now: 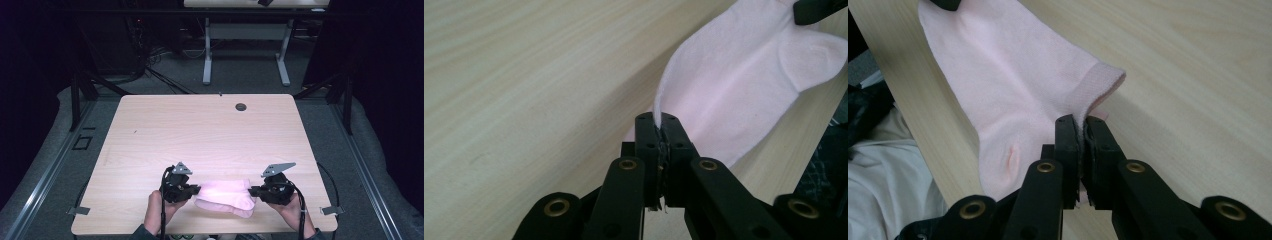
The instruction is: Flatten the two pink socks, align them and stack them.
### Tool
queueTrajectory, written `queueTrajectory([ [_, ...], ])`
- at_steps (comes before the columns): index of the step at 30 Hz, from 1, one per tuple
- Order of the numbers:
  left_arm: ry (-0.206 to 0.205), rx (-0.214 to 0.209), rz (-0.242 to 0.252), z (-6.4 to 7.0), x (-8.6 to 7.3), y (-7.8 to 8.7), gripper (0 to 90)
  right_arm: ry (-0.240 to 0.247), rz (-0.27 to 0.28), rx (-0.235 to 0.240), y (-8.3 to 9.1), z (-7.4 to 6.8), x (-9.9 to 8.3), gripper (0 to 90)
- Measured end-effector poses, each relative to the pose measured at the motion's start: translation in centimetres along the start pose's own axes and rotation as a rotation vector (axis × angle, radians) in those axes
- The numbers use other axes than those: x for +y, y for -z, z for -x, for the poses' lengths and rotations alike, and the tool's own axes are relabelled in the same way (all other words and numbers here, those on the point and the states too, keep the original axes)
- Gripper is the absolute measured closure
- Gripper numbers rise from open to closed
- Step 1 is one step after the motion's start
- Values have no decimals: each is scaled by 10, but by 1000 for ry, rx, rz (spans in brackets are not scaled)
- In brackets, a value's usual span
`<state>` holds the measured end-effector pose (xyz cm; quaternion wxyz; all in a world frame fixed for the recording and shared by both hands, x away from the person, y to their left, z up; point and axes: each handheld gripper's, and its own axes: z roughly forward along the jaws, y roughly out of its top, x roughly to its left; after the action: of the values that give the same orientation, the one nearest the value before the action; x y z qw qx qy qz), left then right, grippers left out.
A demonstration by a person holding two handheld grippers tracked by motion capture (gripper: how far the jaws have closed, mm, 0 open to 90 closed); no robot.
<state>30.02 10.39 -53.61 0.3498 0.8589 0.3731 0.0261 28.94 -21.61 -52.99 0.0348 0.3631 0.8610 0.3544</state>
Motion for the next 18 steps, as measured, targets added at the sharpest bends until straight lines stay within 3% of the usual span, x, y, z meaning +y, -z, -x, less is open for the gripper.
queueTrajectory([
  [4,-2,-10,-23,1,-6,-6,883,0,-30,6,-9,0,-8,852],
  [9,-3,6,-49,0,-11,-16,866,7,-51,-12,-18,0,-12,840],
  [12,5,31,-46,-3,-12,-17,675,22,-68,-43,-25,1,-14,752],
  [14,17,30,-27,-4,-13,-14,490,14,-44,-47,-22,2,-15,662],
  [15,13,55,-1,-5,-13,-7,422,13,-35,-46,-20,3,-15,627],
  [18,-1,98,36,-7,-12,5,279,8,17,-63,-10,4,-15,457],
])
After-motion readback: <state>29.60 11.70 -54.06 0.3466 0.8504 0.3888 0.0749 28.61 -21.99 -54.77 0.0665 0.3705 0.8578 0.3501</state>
